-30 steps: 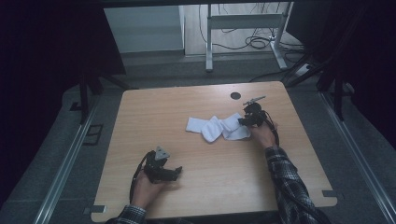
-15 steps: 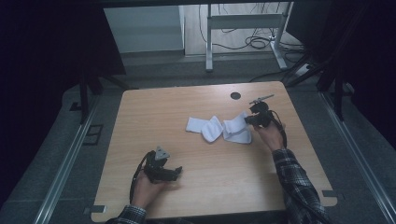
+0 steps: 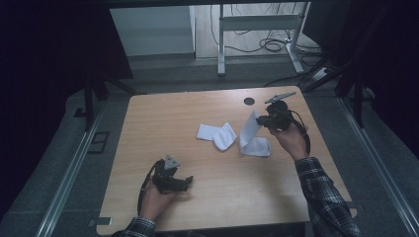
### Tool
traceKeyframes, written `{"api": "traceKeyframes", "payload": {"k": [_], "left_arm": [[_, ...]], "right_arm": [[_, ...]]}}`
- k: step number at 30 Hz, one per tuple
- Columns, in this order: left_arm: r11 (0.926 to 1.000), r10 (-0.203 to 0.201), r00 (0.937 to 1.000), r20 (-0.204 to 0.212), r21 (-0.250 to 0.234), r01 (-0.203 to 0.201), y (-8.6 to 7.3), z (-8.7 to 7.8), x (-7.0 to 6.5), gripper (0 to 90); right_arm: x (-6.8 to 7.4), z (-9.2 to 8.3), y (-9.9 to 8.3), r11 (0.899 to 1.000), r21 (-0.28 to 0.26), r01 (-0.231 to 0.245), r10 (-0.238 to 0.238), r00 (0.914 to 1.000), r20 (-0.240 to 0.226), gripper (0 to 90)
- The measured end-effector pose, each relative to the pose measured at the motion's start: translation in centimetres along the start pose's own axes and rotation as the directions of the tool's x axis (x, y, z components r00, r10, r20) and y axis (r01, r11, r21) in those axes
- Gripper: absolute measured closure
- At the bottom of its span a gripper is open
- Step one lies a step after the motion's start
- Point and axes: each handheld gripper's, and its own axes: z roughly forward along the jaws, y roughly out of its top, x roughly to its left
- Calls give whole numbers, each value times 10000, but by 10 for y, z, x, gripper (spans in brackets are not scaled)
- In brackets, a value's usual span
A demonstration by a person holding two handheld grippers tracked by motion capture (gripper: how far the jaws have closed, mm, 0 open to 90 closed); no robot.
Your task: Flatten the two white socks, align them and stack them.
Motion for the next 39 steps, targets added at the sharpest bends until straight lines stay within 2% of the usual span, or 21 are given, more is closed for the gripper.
{"api": "traceKeyframes", "payload": {"k": [3,4,5,8,9,11,13,15,16,19,24,25,27,28,29,30,33,34,35,36,39], "left_arm": [[10000,-14,10000,-2,-3,14,0,0,0,100],[10000,-10,10000,-1,0,10,0,0,0,100],[10000,-10,10000,-1,0,10,0,0,0,100],[10000,-3,10000,-22,-24,3,0,0,0,100],[10000,-5,10000,-19,-21,5,0,0,0,100],[10000,-10,10000,-15,-19,10,0,0,0,100],[10000,-2,10000,0,-2,2,0,0,0,100],[10000,2,10000,2,0,-2,0,0,0,100],[10000,-6,10000,11,-6,6,0,0,0,100],[10000,-12,10000,6,-9,12,0,0,0,100],[10000,-20,10000,-7,-30,20,0,0,0,100],[10000,-6,10000,-10,-36,6,0,0,0,100],[10000,-15,10000,-11,-35,15,0,0,0,100],[10000,-20,10000,-4,-6,20,0,0,0,100],[10000,-20,10000,-4,-6,20,0,0,0,100],[10000,36,10000,-4,1,-36,0,0,0,100],[10000,32,10000,-6,0,-32,0,0,0,100],[10000,-10,10000,-9,-1,10,0,0,0,100],[10000,-10,10000,-9,-1,10,0,0,0,100],[10000,-38,10000,-18,-3,38,0,0,0,100],[9998,-166,9999,-39,-54,165,0,1,-1,100]], "right_arm": [[7,-7,7,9998,-186,75,-79,9998,-169,812],[15,-16,14,9989,-407,215,-225,9994,-251,813],[15,-16,14,9989,-407,215,-225,9994,-251,813],[28,-33,26,9963,-758,414,-450,9979,-464,813],[36,-46,35,9929,-1022,609,-663,9965,-510,813],[40,-54,39,9904,-1174,731,-795,9956,-503,813],[48,-79,51,9814,-1692,906,-999,9939,-473,813],[48,-84,53,9790,-1802,956,-1044,9937,-402,813],[45,-97,54,9753,-2010,915,-991,9947,-278,813],[33,-104,45,9767,-2050,629,-670,9977,-130,812],[2,-97,17,9864,-1644,-84,84,10000,-6,811],[2,-97,17,9864,-1644,-84,84,10000,-6,811],[-9,-93,5,9884,-1477,-366,378,9993,53,810],[-20,-90,-7,9887,-1366,-623,645,9979,117,810],[-20,-90,-7,9887,-1366,-623,645,9979,117,810],[-29,-88,-19,9889,-1221,-843,876,9959,217,809],[-38,-87,-30,9886,-1108,-1019,1063,9937,343,808],[-46,-86,-42,9876,-1000,-1211,1266,9906,510,807],[-46,-86,-42,9876,-1000,-1211,1266,9906,510,807],[-54,-84,-55,9866,-871,-1379,1437,9875,652,805],[-66,-80,-76,9858,-584,-1577,1627,9822,940,802]]}}
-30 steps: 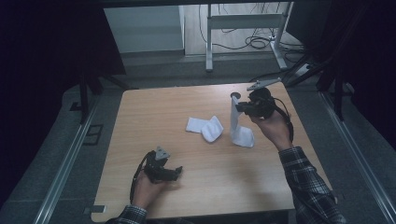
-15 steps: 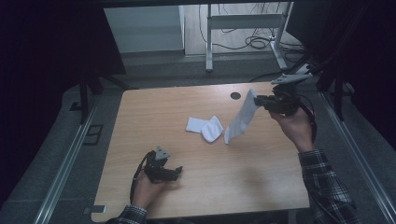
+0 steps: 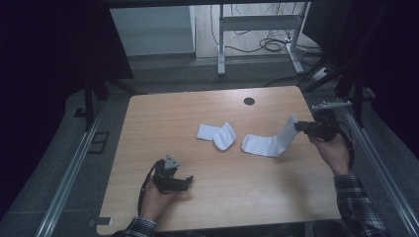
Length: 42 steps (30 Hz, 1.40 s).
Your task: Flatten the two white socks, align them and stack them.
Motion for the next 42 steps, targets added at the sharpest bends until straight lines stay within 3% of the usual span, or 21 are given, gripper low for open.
{"api": "traceKeyframes", "payload": {"k": [3,7,16,20,22,26,28,29,30,35,38,41,42], "left_arm": [[10000,-8,10000,-10,4,8,0,0,0,100],[9999,-99,9999,-37,16,99,1,1,-1,99],[10000,-46,10000,-84,9,46,5,4,-2,105],[9999,-23,10000,-42,104,24,9,4,-2,147],[9998,184,9998,96,104,-185,13,5,-6,253],[9983,582,9982,153,47,-583,21,7,-13,311],[9970,766,9956,542,-123,-761,33,9,-19,437],[9970,766,9956,542,-123,-761,33,9,-19,471],[9960,877,9929,798,-232,-861,44,13,-25,479],[9918,1245,9861,1100,-413,-1206,66,27,-39,576],[9880,1487,9812,1232,-599,-1422,89,41,-53,643],[9878,1476,9800,1333,-696,-1393,101,49,-58,675],[9874,1495,9783,1432,-731,-1401,112,57,-64,682]], "right_arm": [[-10,4,-15,9995,217,-218,216,9997,103,801],[-32,15,-52,9941,764,-775,758,9968,240,800],[-49,33,-101,9772,1662,-1319,1268,9911,412,772],[-50,32,-103,9794,1557,-1288,1230,9913,465,725],[-48,30,-102,9840,1385,-1122,1058,9930,529,663],[-47,31,-102,9868,1357,-884,801,9946,657,606],[-46,30,-103,9885,1277,-810,703,9938,861,559],[-46,30,-103,9885,1277,-810,703,9938,861,559],[-47,29,-103,9912,1099,-737,641,9940,882,539],[-47,28,-105,9931,994,-617,526,9943,924,536],[-47,27,-106,9947,862,-555,468,9940,991,565],[-45,25,-104,9960,729,-521,448,9942,982,608],[-45,24,-104,9967,685,-444,375,9944,984,619]]}}
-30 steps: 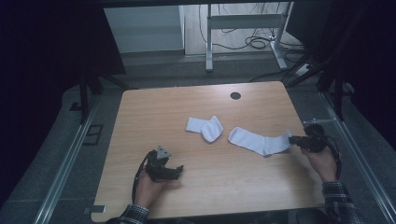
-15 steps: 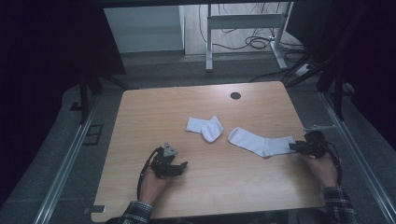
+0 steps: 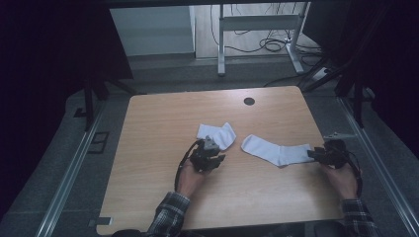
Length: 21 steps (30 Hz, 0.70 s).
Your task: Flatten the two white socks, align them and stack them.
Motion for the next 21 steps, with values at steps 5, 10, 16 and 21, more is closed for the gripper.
{"api": "traceKeyframes", "payload": {"k": [5,10,16,21], "left_arm": [[10000,82,9999,68,44,-83,20,20,-6,710],[9997,226,9995,-230,126,-224,43,48,-15,718],[9998,72,9984,-556,189,-62,54,65,-16,659],[9990,-259,9968,-756,352,286,56,79,-12,642]], "right_arm": [[1,-3,1,9999,-116,-76,75,9999,-85,683],[1,-2,0,10000,-41,-57,57,9999,-147,727],[2,1,0,9999,48,99,-99,9999,131,675],[2,5,0,9996,199,180,-184,9995,246,638]]}}
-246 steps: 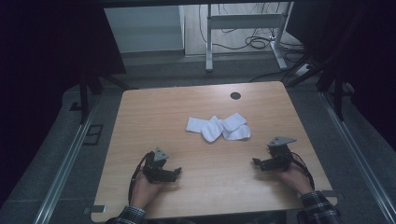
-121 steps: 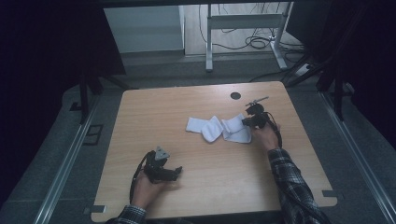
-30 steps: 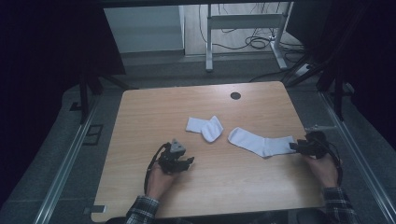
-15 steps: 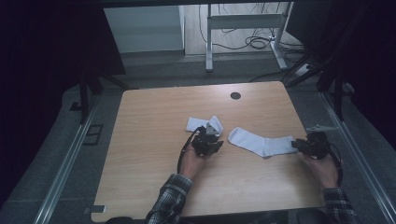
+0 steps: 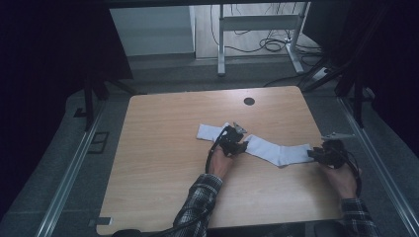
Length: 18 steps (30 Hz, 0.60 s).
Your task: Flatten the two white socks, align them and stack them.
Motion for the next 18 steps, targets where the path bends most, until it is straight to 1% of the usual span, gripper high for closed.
{"api": "traceKeyframes", "payload": {"k": [1,3,5,6,8,9,10,11,12,13,15,17,18], "left_arm": [[10000,-63,10000,20,45,63,-1,3,0,643],[9999,-46,10000,8,117,46,-2,5,0,658],[9997,-52,10000,30,221,51,-6,10,-1,690],[9996,-47,10000,83,266,45,-7,11,-2,728],[9998,-90,9997,222,192,86,-8,11,-2,814],[9998,-90,9997,222,192,86,-8,11,-2,848],[9998,-87,9997,249,199,82,-8,11,-3,848],[9999,-10,9997,238,161,6,-8,9,-4,859],[9999,-10,9997,238,161,6,-8,9,-4,860],[9999,46,9997,259,141,-50,-7,7,-4,860],[10000,15,9995,306,7,-16,-7,1,-4,860],[9999,8,9992,389,-107,-3,-6,-6,-3,861],[9997,16,9991,430,-232,-6,-7,-15,-2,861]], "right_arm": [[0,2,-1,10000,38,33,-33,10000,16,633],[0,3,-1,9999,98,58,-59,10000,13,632],[0,7,-3,9995,308,67,-66,10000,-14,672],[0,7,-3,9995,319,30,-26,9999,-110,714],[0,7,-3,9991,404,-140,153,9994,-321,787],[1,7,-3,9988,460,-191,208,9991,-364,807],[1,7,-3,9988,460,-191,208,9991,-364,807],[3,6,-2,9984,533,-182,200,9992,-335,826],[3,6,-2,9984,533,-182,200,9992,-335,826],[4,6,-1,9987,494,-119,135,9994,-324,829],[6,2,0,9994,331,-34,46,9994,-343,831],[6,0,1,9997,230,-25,34,9993,-383,831],[8,-4,3,10000,57,9,-6,9989,-465,830]]}}
